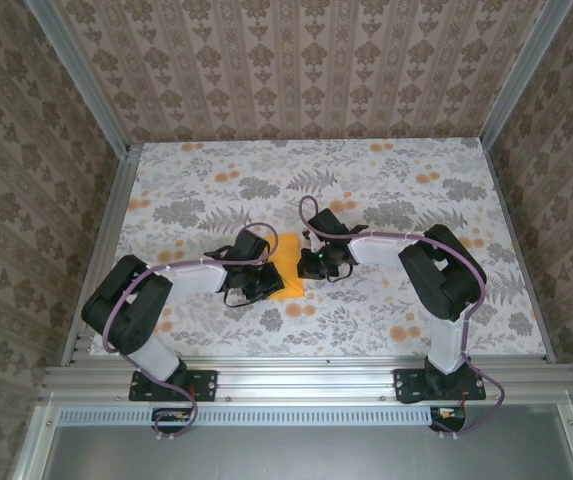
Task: Fold a paper plane with a square sheet of paper (pick it up from the middle)
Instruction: Fold the triangle a second time at the center of the table.
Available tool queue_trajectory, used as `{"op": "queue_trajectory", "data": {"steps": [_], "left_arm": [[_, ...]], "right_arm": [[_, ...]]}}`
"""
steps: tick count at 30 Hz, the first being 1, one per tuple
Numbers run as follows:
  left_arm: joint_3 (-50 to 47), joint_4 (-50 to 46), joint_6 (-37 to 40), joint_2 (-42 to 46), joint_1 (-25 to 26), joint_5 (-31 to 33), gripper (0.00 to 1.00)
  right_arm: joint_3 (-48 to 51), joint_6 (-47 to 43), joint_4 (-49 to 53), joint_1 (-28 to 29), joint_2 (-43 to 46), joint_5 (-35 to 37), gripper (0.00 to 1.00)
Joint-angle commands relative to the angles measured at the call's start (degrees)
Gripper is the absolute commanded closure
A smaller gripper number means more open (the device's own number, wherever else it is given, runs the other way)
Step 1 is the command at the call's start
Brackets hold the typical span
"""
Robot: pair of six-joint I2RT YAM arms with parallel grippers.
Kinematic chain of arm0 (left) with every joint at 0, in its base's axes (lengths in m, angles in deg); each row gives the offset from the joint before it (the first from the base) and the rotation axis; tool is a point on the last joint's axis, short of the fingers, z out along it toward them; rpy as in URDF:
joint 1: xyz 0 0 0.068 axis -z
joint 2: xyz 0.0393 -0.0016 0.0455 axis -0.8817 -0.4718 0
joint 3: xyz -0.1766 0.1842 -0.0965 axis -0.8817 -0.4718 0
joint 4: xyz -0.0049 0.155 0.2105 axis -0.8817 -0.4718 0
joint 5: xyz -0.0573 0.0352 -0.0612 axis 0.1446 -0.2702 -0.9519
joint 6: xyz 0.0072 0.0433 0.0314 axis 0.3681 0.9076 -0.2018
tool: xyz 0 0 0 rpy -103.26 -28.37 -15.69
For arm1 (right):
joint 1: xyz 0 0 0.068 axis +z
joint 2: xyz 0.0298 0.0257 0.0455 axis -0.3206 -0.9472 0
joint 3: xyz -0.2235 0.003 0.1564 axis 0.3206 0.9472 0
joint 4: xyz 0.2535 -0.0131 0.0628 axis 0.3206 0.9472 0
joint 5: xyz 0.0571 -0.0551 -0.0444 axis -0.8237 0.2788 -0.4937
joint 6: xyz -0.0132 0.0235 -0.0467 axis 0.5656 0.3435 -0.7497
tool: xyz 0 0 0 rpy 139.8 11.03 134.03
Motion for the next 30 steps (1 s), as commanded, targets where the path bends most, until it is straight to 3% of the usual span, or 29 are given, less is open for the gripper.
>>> {"op": "queue_trajectory", "data": {"steps": [1, 13, 20, 30], "left_arm": [[0.9, -5.0, 1.9, -1.3, -0.2, 1.0, 0.89], [2.2, -4.7, 3.2, -1.5, -0.2, 0.3, 0.89], [3.1, 5.5, 2.5, 2.0, -0.3, -2.8, 0.85], [2.9, 10.9, 0.5, -0.8, -0.5, -2.4, 0.87]], "right_arm": [[-1.2, -1.5, 3.1, -0.9, -2.4, 3.0, 0.94], [-1.7, -2.3, 4.8, -1.0, -3.6, 4.0, 0.94], [-1.4, -2.5, 6.2, -1.0, -4.4, 4.4, 0.94], [-2.3, -2.8, 8.7, -1.0, -6.1, 5.2, 0.94]]}}
